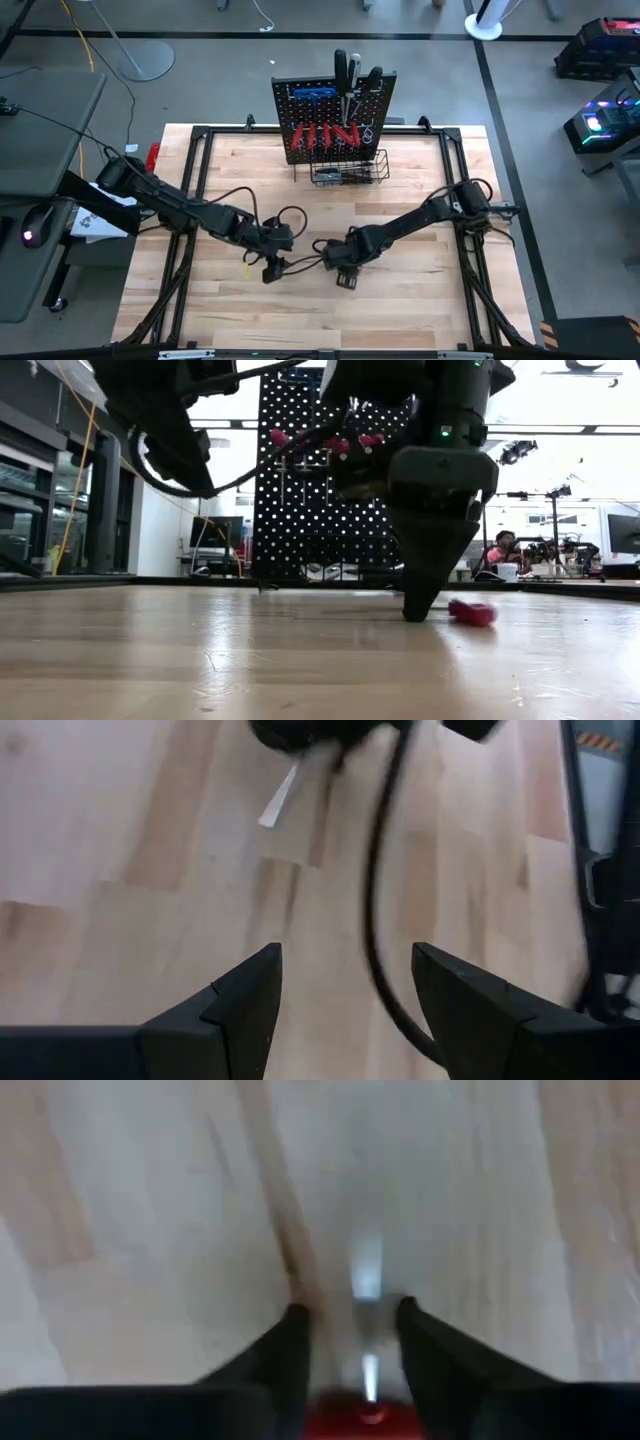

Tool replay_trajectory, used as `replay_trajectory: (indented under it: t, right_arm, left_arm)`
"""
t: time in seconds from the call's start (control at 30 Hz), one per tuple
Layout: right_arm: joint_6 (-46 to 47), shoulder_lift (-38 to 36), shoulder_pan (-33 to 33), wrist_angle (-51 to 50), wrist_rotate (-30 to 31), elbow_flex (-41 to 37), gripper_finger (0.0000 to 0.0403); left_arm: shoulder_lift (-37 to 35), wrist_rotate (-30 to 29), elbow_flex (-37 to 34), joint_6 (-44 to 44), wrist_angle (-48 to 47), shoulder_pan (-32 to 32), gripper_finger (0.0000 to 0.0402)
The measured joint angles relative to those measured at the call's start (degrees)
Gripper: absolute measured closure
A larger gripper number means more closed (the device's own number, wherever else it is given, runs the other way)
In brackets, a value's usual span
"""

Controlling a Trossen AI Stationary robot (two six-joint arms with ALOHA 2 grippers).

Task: Hang tools onto peg board
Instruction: Hang the red allen wrench on the pegboard

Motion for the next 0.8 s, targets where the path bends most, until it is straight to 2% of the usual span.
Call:
replay_trajectory:
  t: [0.13, 0.17, 0.37, 0.43, 0.5, 0.6, 0.7, 0.8]
  right_arm:
    - [1.90, 0.44, -0.04, -2.54, -0.36, -0.20, 0.0368]
    - [1.80, 0.44, -0.08, -2.93, -0.81, -0.21, 0.0384]
    - [-2.18, -1.93, 0.18, -12.78, -0.58, 2.89, 0.0400]
    - [-4.65, -3.94, 0.21, -19.67, 1.70, 4.94, 0.0401]
    - [-8.42, -7.01, -0.07, -21.21, 3.36, 8.71, 0.0402]
    - [-16.84, -10.48, -0.37, -27.98, 5.36, 13.60, 0.0402]
    - [-27.01, -11.30, -0.30, -29.93, 8.57, 19.36, 0.0402]
    - [-36.51, -11.85, -0.14, -33.65, 14.79, 24.86, 0.0402]
  left_arm:
    - [-0.33, 2.82, 0.00, -2.32, -0.10, -0.69, 0.0184]
    - [-0.61, 3.23, 0.01, -2.73, -0.06, -0.82, 0.0184]
    - [-5.59, 1.80, 1.87, 1.90, -1.77, 0.44, 0.0184]
    - [-7.83, -0.33, 3.26, 5.10, -3.37, 1.62, 0.0184]
    - [-10.00, -2.15, 5.13, 8.42, -5.14, 2.77, 0.0184]
    - [-12.22, -4.71, 9.86, 14.13, -7.28, 4.20, 0.0184]
    - [-12.18, -6.61, 14.88, 18.89, -9.02, 5.72, 0.0184]
    - [-10.55, -3.22, 18.41, 18.12, -9.09, 7.88, 0.0184]
